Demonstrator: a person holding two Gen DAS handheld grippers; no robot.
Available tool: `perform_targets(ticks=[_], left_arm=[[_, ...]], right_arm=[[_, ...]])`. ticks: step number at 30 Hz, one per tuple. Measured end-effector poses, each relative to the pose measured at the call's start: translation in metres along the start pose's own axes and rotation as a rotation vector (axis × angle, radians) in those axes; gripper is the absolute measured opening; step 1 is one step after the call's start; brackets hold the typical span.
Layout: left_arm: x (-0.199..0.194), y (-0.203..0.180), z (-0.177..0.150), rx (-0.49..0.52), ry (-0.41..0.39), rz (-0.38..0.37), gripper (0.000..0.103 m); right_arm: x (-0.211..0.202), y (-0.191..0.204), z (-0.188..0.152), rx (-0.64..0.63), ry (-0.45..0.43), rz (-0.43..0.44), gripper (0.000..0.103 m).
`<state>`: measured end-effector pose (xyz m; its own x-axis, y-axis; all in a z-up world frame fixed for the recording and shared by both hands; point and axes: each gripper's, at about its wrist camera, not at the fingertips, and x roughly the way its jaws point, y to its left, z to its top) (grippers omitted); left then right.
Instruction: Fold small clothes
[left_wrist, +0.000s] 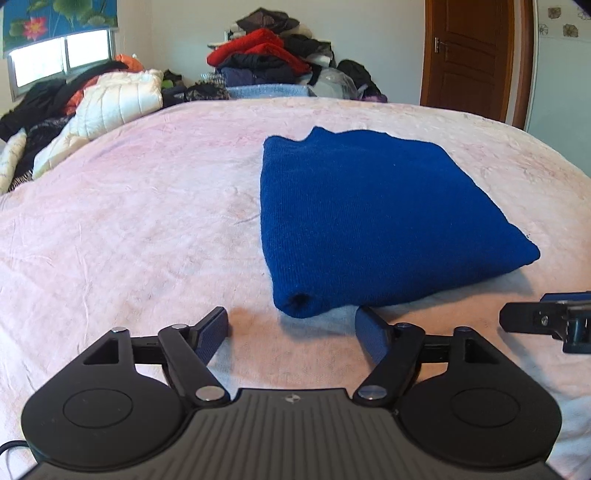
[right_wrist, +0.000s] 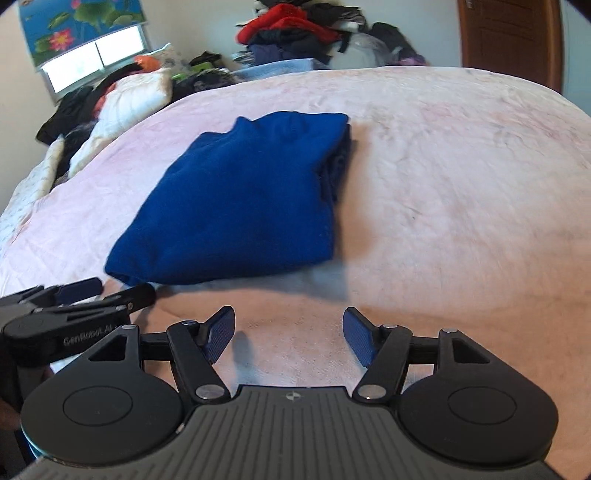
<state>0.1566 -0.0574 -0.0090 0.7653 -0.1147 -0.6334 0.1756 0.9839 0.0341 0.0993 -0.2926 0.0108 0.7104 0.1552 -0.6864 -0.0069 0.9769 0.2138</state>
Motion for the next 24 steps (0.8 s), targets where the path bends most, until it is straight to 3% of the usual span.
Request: perform_targets(ticks=[2, 5, 9, 14, 24], left_arm=[[0.004, 0.001, -0.003, -0.021, -0.01, 0.017, 0.09], [0.006, 0.003, -0.003, -0.038, -0.005, 0.005, 0.093], [0.004, 0.004, -0.007, -0.027, -0.014, -0.008, 0.095], [0.002, 0.008, -0.011, -0.022, -0.031, -0.031, 0.096], [0.007, 0.008, -0.01, -0.012, -0.023, -0.043, 0.101]], right_arm=[[0.005, 0.003, -0.002, 0.003, -0.021, -0.011, 0.082], [0.011, 0.004, -0.01, 0.005, -0.077, 0.011, 0.096], [0.016, 0.024, -0.022, -0.129, -0.111, -0.088, 0.098], [0.012, 0.01, -0.019, -0.049, -0.137, -0.084, 0.096], [0.021, 0.024, -0.021, -0.126, -0.101, -0.153, 0.1]])
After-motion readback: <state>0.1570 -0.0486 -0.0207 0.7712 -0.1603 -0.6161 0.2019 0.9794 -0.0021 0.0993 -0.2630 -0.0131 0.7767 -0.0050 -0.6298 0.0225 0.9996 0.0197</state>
